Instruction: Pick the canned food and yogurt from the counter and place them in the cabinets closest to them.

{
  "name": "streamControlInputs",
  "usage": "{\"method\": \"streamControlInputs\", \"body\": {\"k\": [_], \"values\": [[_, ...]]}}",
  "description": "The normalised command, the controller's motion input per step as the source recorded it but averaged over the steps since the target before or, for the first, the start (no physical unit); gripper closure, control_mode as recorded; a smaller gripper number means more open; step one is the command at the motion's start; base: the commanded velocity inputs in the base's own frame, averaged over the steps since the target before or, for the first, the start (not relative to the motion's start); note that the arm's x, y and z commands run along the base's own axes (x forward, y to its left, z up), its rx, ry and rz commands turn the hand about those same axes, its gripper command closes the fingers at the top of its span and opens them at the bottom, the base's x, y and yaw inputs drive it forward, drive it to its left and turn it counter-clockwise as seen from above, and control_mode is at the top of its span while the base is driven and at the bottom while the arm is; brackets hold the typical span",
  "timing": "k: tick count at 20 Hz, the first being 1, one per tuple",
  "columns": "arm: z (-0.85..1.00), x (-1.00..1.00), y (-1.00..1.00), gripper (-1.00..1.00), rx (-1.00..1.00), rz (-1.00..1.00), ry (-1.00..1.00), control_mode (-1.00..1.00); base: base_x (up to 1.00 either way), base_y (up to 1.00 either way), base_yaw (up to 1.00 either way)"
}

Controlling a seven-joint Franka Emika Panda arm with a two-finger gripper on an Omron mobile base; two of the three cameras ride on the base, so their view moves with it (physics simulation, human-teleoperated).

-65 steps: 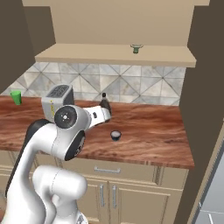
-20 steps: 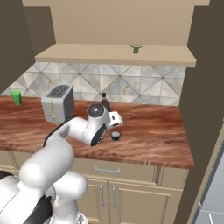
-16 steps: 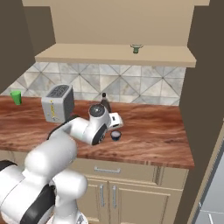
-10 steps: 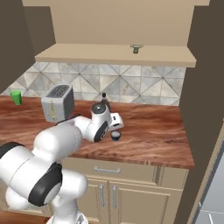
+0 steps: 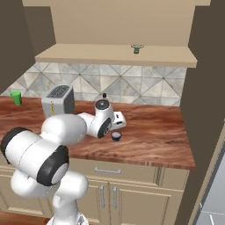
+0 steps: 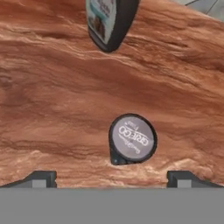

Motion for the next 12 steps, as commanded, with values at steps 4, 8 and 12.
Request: {"method": "streamControlInputs", "body": {"k": [4, 8, 12], "values": [[-0.10, 0.39, -0.24, -1.00, 0.00, -0.03, 0.04, -1.00, 0.00, 0.00, 0.00], [-0.02, 0.07, -0.04, -1.00, 0.00, 0.00, 0.02, -1.00, 0.00, 0.00, 0.00], [-0.04, 0.13, 0.00, -1.00, 0.00, 0.00, 0.00, -1.00, 0.00, 0.00, 0.00]]}}
